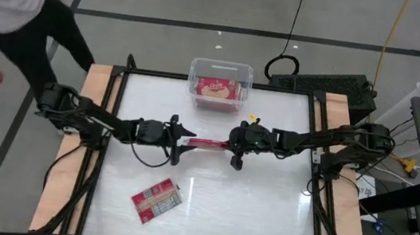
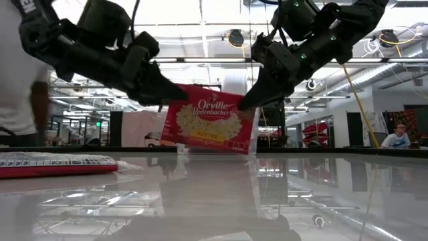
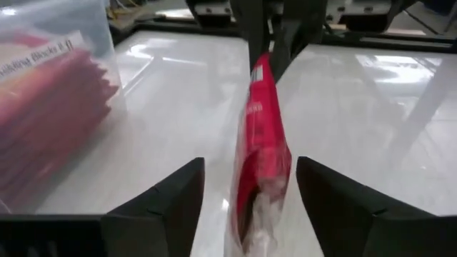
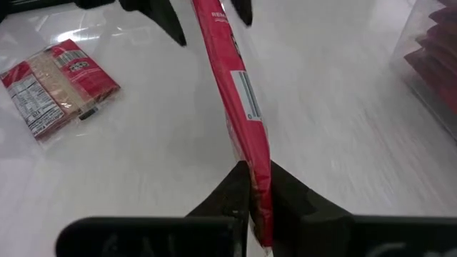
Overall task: Sort popcorn bags into baskets
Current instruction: Put the popcorn bag into the transparent bin
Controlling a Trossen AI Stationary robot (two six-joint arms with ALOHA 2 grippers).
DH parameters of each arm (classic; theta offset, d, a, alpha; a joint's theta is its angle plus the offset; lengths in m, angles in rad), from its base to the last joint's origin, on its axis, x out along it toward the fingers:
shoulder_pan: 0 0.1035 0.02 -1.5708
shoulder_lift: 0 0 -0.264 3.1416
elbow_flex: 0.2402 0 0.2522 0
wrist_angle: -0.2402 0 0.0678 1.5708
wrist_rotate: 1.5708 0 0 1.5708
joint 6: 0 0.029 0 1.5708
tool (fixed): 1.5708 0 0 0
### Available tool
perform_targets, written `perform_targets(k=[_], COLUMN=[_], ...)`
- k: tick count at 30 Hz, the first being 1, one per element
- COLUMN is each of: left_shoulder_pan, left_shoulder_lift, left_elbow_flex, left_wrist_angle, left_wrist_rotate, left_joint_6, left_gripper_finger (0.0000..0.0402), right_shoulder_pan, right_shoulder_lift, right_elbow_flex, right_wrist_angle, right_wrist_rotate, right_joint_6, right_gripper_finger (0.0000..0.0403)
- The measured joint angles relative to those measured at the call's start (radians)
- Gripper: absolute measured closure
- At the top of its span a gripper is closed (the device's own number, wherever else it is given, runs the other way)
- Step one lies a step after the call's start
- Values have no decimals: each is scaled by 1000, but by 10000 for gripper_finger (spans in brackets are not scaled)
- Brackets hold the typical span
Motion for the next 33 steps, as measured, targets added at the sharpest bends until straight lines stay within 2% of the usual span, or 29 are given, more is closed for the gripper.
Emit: perform_targets(k=[4,14,19,27,30,33], left_shoulder_pan=[24,36,36,36,46,68], left_shoulder_lift=[35,59,50,-82,-140,-199], left_elbow_flex=[0,0,0,0,0,-1], left_wrist_angle=[46,120,119,84,53,45], left_wrist_rotate=[35,61,58,59,62,131], left_joint_6=[16,59,47,70,92,122], left_gripper_finger=[217,381,369,386,380,377], right_shoulder_pan=[-1,-1,4,8,7,3], right_shoulder_lift=[0,0,-1,-60,-104,-133], right_elbow_flex=[0,1,1,2,3,0], right_wrist_angle=[0,2,5,-41,-90,-143], right_wrist_rotate=[0,2,50,65,154,231], right_joint_6=[-3,-23,-10,-54,-111,-178], right_gripper_finger=[385,385,375,308,284,265])
